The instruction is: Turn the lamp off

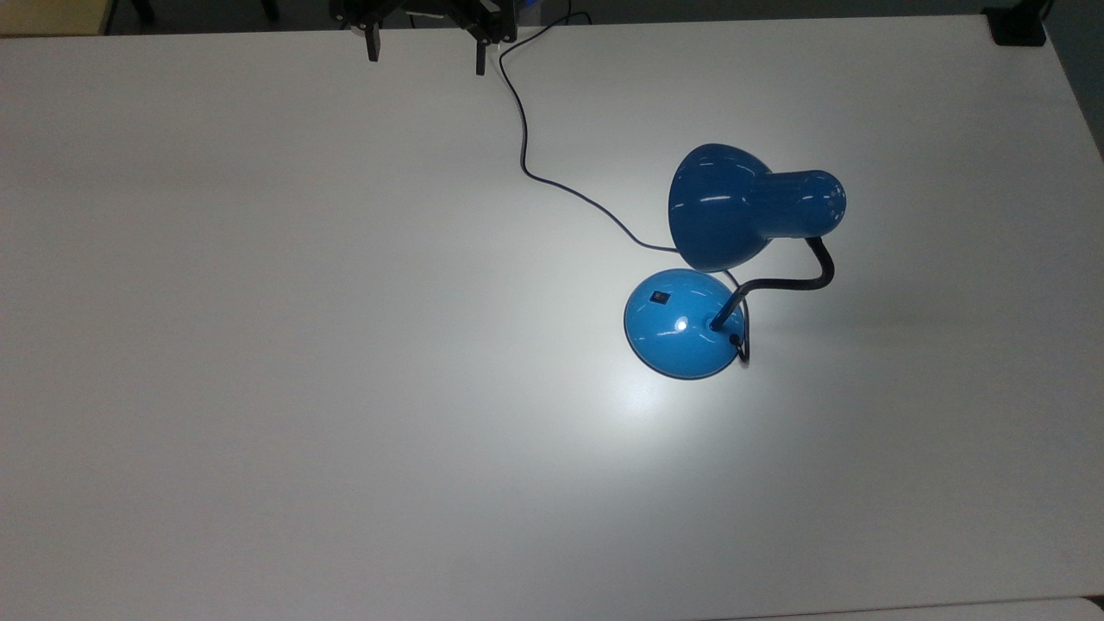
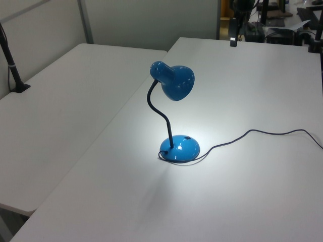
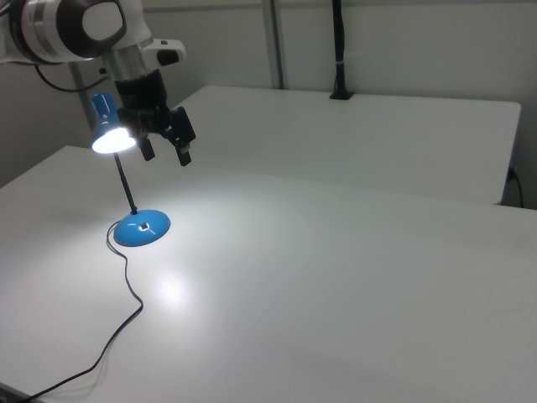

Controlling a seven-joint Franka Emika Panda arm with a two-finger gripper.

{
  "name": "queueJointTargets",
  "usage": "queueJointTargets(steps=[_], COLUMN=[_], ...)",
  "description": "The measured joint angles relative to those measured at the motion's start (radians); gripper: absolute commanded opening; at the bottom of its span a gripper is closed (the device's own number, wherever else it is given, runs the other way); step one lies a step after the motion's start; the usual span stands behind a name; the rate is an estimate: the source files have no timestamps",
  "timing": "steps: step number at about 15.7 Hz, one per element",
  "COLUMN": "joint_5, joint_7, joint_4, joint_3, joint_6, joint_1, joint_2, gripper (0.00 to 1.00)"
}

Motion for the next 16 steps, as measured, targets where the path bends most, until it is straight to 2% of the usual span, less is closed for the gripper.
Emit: queueJointTargets(steps=[8,10,12,14,16], joint_5=[0.0,0.0,0.0,0.0,0.0], joint_7=[0.0,0.0,0.0,0.0,0.0], joint_4=[0.0,0.0,0.0,0.0,0.0], joint_3=[-0.012,-0.013,-0.013,-0.013,-0.013], joint_6=[0.0,0.0,0.0,0.0,0.0], joint_1=[0.0,0.0,0.0,0.0,0.0], joint_2=[0.0,0.0,0.0,0.0,0.0], gripper=[0.98,0.55,0.22,0.03,0.0])
